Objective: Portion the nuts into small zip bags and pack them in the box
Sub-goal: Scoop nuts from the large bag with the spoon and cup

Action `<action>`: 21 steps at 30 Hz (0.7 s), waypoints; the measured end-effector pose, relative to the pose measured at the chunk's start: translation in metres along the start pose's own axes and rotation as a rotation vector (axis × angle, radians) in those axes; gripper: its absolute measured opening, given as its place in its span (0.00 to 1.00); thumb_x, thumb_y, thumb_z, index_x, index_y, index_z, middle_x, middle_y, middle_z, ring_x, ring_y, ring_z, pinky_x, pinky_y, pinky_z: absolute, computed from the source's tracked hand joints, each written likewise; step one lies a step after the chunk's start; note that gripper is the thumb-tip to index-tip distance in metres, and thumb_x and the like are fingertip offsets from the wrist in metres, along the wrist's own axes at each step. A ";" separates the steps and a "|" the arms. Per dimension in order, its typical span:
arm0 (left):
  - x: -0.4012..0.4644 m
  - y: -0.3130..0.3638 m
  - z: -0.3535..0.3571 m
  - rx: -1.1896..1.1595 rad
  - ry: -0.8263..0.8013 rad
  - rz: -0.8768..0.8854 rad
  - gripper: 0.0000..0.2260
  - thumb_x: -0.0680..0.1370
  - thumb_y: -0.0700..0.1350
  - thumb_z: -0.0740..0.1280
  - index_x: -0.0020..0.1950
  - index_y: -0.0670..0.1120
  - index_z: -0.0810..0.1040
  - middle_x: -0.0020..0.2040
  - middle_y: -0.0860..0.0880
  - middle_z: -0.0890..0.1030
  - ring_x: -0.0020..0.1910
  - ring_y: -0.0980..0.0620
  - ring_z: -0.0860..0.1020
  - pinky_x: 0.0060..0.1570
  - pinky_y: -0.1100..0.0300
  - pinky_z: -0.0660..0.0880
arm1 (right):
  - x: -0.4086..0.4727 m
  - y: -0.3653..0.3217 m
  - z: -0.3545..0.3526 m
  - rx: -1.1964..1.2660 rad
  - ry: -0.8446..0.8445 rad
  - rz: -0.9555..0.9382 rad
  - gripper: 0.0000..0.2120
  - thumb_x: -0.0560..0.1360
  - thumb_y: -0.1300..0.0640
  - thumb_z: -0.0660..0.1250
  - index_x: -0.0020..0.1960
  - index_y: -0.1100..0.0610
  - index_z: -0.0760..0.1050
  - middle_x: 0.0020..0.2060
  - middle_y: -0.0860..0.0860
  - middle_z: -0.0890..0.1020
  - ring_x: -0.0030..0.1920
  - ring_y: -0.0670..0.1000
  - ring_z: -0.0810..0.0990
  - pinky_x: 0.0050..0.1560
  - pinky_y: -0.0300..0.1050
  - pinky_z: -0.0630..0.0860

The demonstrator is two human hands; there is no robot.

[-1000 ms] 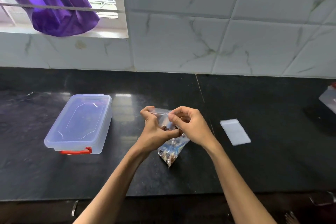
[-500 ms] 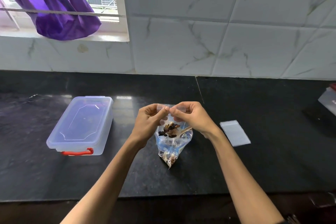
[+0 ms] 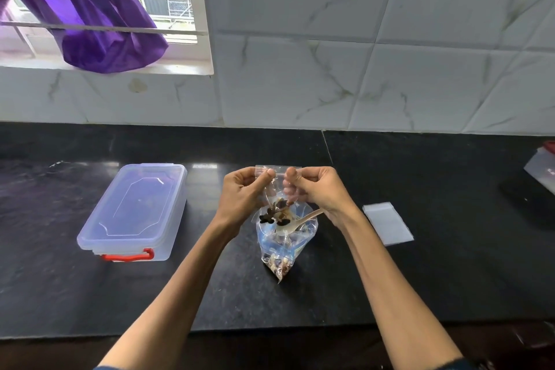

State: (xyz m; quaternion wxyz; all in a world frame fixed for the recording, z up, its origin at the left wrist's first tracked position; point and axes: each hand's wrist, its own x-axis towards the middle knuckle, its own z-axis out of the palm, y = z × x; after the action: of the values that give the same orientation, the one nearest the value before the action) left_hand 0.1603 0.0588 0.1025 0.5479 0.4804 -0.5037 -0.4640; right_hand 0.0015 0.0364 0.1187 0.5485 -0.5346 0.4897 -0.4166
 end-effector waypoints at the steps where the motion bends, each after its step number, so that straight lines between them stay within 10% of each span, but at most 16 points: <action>1: 0.000 0.000 0.000 0.002 0.006 -0.003 0.05 0.77 0.43 0.67 0.42 0.45 0.81 0.32 0.54 0.82 0.32 0.58 0.80 0.33 0.62 0.79 | 0.000 0.001 0.001 0.015 0.026 0.011 0.12 0.72 0.55 0.71 0.48 0.65 0.81 0.35 0.55 0.84 0.34 0.47 0.84 0.37 0.39 0.81; 21: 0.004 0.000 -0.006 -0.117 -0.144 -0.218 0.11 0.72 0.50 0.67 0.44 0.44 0.83 0.41 0.47 0.85 0.42 0.54 0.83 0.40 0.64 0.80 | 0.001 0.008 0.001 -0.002 0.151 -0.028 0.10 0.75 0.56 0.69 0.45 0.64 0.82 0.34 0.53 0.82 0.32 0.44 0.82 0.35 0.35 0.79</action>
State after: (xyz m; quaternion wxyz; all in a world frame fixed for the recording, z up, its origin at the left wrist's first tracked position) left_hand 0.1662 0.0550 0.1032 0.4835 0.4652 -0.4587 -0.5826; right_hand 0.0022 0.0365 0.1107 0.5036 -0.5091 0.5225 -0.4628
